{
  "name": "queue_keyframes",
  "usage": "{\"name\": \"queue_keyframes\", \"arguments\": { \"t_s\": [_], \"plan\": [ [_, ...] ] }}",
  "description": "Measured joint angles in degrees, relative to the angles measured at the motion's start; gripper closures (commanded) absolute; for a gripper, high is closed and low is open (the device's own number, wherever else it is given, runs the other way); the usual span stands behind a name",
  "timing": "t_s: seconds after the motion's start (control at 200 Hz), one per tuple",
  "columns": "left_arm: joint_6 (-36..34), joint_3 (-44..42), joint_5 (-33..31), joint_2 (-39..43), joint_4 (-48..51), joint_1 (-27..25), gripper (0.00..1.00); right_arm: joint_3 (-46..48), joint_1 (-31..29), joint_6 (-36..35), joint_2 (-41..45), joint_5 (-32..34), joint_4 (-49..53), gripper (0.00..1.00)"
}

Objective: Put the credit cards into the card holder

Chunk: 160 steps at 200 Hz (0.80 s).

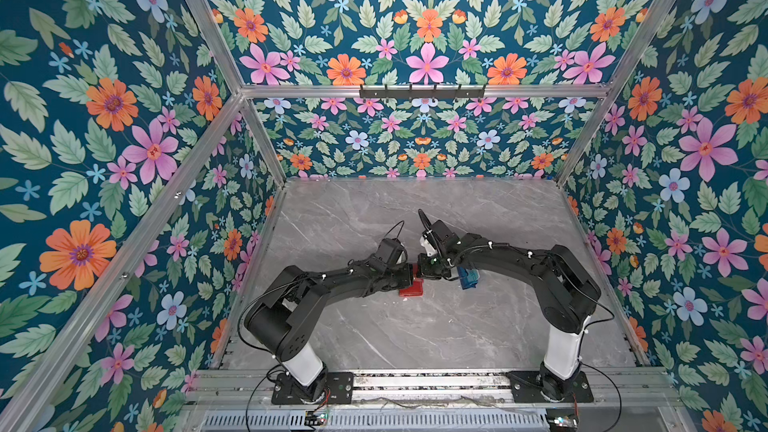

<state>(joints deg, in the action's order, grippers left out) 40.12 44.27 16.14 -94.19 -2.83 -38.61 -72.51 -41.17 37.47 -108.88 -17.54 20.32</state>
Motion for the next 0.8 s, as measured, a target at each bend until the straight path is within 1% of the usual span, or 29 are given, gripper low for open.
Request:
{"name": "queue_keyframes", "arguments": {
  "t_s": [0.245, 0.53, 0.78, 0.8],
  "plan": [
    [0.0, -0.1, 0.1, 0.0, -0.2, 0.1, 1.0, -1.0, 0.4, 0.5, -3.2, -1.6, -1.2, 0.9],
    [0.0, -0.1, 0.2, -0.2, -0.2, 0.1, 1.0, -0.7, 0.5, 0.9, -4.1, -1.7, -2.1, 0.9],
    [0.2, -0.2, 0.2, -0.3, -0.3, 0.2, 1.0, -2.1, 0.6, 1.1, -5.3, -1.9, -0.5, 0.89],
    [0.2, -0.2, 0.2, -0.1, -0.3, 0.2, 0.98, -2.0, 0.6, 1.1, -5.1, -1.8, -0.6, 0.89]
  ]
}}
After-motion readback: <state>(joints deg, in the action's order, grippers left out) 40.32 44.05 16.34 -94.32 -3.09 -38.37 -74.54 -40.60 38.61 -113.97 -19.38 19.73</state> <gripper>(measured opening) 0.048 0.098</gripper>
